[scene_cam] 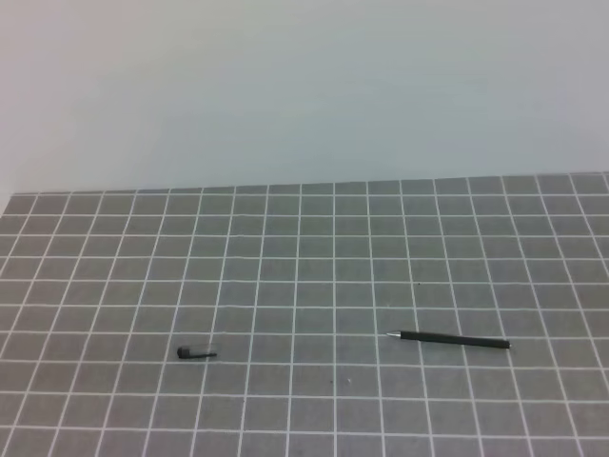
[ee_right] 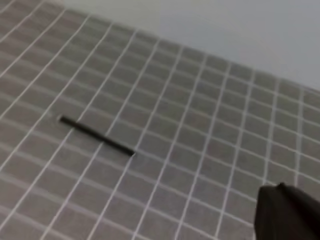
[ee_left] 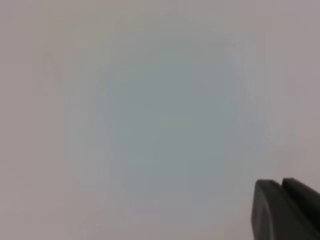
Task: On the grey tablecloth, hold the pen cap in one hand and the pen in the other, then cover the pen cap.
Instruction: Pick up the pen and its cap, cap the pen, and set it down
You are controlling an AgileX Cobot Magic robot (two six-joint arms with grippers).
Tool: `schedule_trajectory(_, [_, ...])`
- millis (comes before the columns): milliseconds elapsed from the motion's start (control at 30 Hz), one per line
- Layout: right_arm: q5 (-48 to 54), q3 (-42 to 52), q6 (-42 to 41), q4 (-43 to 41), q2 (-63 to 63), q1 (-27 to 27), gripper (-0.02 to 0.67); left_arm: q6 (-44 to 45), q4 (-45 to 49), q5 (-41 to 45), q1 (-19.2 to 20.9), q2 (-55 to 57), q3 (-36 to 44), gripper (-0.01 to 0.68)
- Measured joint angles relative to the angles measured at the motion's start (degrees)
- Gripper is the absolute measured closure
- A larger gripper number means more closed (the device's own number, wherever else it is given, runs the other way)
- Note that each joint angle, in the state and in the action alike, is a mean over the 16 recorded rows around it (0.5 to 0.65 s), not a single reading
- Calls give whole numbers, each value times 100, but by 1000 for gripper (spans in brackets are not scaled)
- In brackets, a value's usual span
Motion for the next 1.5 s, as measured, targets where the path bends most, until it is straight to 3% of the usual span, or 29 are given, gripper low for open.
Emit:
schedule_trajectory(367, [1751,-1285,-2114,1112,2863,402,645,-3,22,46,0,1,35,674])
schedule_trajectory(533, [2075,-1855,-2408,893,4134,958,645,-25,-31,87,0,1,35,674])
schedule_trajectory(733, [2058,-2414,-2630,53,5425,1783,632,-55,-52,121,0,1,35,675])
schedule_trajectory(1000, [1635,-2764,-2700,-918,6637,2460,455,-74,-52,166,0,2,35,675])
schedule_trajectory(1267, [1278,-2860,-2621,-1164,7359,2584,243,-78,-52,216,0,2,35,675])
schedule_trajectory(1500, [1133,-3185,-2544,-1177,7877,2582,191,-78,-52,258,0,2,35,675])
